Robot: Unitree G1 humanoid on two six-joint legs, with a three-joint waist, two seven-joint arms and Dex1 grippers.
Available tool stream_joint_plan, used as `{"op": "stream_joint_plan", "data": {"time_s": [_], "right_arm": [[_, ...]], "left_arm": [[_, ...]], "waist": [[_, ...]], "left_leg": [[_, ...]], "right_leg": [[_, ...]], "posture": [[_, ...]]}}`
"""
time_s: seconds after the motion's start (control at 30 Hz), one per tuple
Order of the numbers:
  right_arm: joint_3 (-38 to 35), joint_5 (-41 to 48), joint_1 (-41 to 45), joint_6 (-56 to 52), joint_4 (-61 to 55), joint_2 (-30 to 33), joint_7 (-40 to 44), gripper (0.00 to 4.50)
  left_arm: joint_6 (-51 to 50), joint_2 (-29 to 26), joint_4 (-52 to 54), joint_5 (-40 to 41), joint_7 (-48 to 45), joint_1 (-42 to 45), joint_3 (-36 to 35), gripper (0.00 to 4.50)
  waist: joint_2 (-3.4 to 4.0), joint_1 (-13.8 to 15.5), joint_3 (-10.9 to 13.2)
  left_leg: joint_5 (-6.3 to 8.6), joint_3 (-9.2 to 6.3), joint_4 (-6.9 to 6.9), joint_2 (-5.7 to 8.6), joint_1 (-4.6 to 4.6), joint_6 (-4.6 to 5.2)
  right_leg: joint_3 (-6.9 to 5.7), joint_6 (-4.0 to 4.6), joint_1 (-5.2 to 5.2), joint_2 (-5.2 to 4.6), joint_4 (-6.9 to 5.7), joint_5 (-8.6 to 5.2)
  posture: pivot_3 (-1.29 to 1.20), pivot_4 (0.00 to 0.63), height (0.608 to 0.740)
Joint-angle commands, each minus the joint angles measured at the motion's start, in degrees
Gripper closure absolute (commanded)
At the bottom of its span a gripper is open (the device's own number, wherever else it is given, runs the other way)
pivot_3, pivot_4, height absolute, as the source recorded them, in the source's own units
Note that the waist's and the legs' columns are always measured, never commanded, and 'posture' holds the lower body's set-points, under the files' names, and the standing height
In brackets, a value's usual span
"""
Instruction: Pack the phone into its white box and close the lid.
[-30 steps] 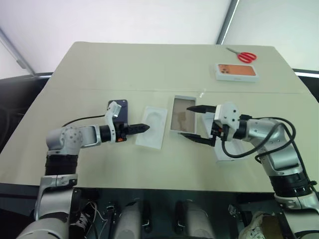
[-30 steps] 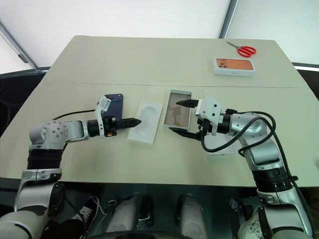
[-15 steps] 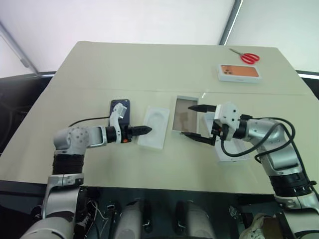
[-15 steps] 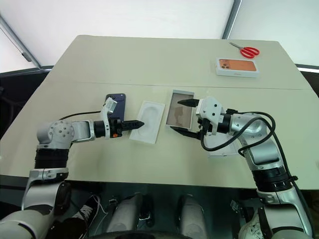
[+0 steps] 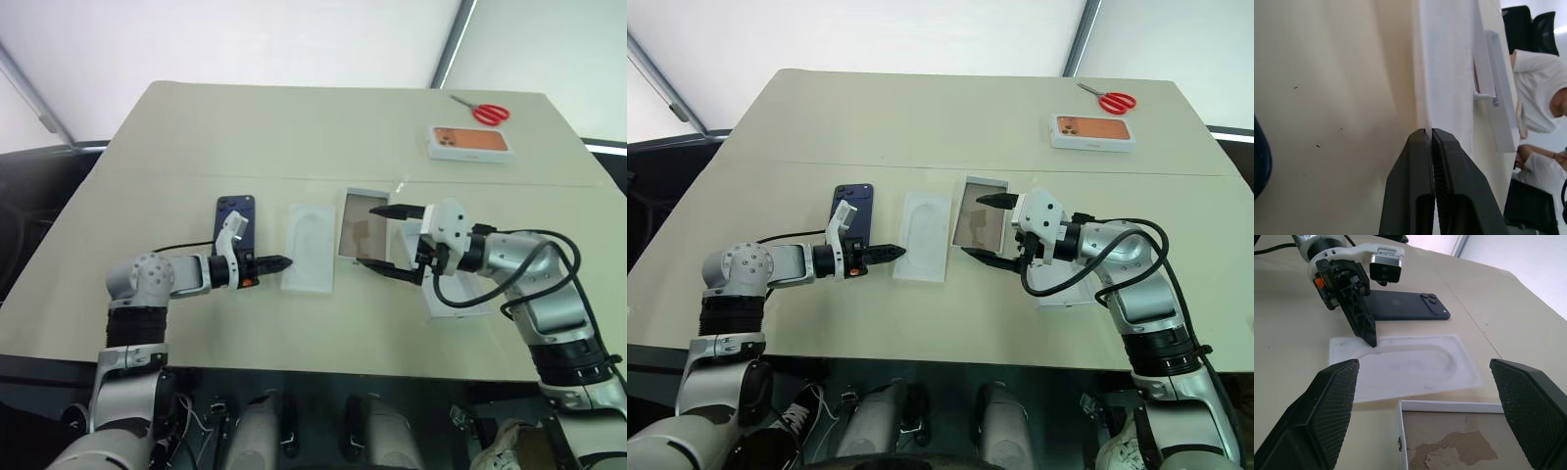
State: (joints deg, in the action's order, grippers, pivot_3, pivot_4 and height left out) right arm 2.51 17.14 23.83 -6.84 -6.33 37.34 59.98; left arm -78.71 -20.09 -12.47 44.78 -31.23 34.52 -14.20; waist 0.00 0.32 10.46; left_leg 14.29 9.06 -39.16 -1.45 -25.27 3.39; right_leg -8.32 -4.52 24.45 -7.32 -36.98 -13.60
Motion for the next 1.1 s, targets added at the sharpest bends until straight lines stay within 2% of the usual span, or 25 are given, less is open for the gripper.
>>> {"op": "stream_joint_plan", "data": {"time_s": [0.03,0.3,0.5,0.67,0.77,0.87,1.07,1.1], "right_arm": [[-0.8,0.0,0.6,1.6,-0.2,0.1,-0.2,0.0],[3.5,-1.3,0.0,-2.1,0.7,-1.5,-0.1,0.0],[8.0,-8.8,2.7,-0.6,8.2,-1.7,-2.1,0.0],[7.6,-9.1,5.0,-0.6,10.8,-3.2,-3.0,0.0],[7.4,-8.8,4.9,-0.4,10.0,-2.9,-2.1,0.0],[7.2,-8.9,4.7,-0.2,10.0,-2.6,-1.8,0.0],[6.5,-8.3,4.2,-0.3,9.3,-2.9,-1.7,0.0],[6.4,-8.3,4.1,-0.2,9.1,-2.9,-1.9,0.0]], "left_arm": [[-0.8,0.0,0.8,1.1,0.4,0.3,-1.8,4.27],[0.2,0.3,-1.0,2.8,3.5,2.3,-9.4,4.27],[0.0,1.2,-1.5,4.2,6.3,3.6,-14.3,4.27],[-1.6,0.8,1.7,3.9,6.0,1.2,-12.0,4.27],[2.7,-0.3,5.5,2.6,3.9,-1.0,-8.7,4.27],[3.2,-1.3,3.3,2.9,4.7,0.9,-10.5,3.47],[5.6,-5.2,3.0,1.3,2.3,1.0,-7.3,0.64],[5.4,-5.4,2.4,1.3,2.2,1.0,-7.0,0.64]], "waist": [[0.0,0.0,0.0],[-0.01,-0.2,0.0],[-0.02,0.1,0.0],[-0.02,-0.3,0.0],[-0.02,-0.5,0.0],[-0.05,-0.7,0.0],[-0.04,-1.1,0.0],[-0.04,-1.0,0.0]], "left_leg": [[0.0,0.0,0.0,0.0,0.0,0.0],[0.0,0.0,0.0,-0.01,0.0,0.0],[0.0,0.0,0.0,0.03,-0.02,0.0],[-0.01,0.0,0.0,0.01,-0.02,-0.01],[-0.01,0.01,0.0,0.0,-0.02,-0.01],[-0.02,-0.01,0.0,-0.02,-0.03,-0.04],[-0.02,0.0,0.04,-0.03,-0.02,-0.05],[-0.02,0.0,0.04,-0.03,-0.02,-0.05]], "right_leg": [[0.0,0.0,0.0,0.0,0.0,0.0],[0.0,0.0,0.01,0.01,-0.01,0.0],[-0.01,0.0,0.02,-0.02,-0.01,0.0],[-0.01,0.0,0.03,0.03,-0.03,0.0],[0.0,-0.01,0.03,0.13,-0.02,0.0],[-0.01,0.0,0.02,0.17,-0.03,0.0],[0.01,0.0,0.05,0.17,-0.01,0.0],[0.01,0.0,0.04,0.17,-0.01,0.0]], "posture": [[0.0,0.15,0.738],[0.0,0.15,0.738],[0.0,0.15,0.738],[0.0,0.15,0.738],[0.0,0.15,0.738],[0.0,0.15,0.738],[0.0,0.15,0.738],[0.0,0.15,0.738]]}}
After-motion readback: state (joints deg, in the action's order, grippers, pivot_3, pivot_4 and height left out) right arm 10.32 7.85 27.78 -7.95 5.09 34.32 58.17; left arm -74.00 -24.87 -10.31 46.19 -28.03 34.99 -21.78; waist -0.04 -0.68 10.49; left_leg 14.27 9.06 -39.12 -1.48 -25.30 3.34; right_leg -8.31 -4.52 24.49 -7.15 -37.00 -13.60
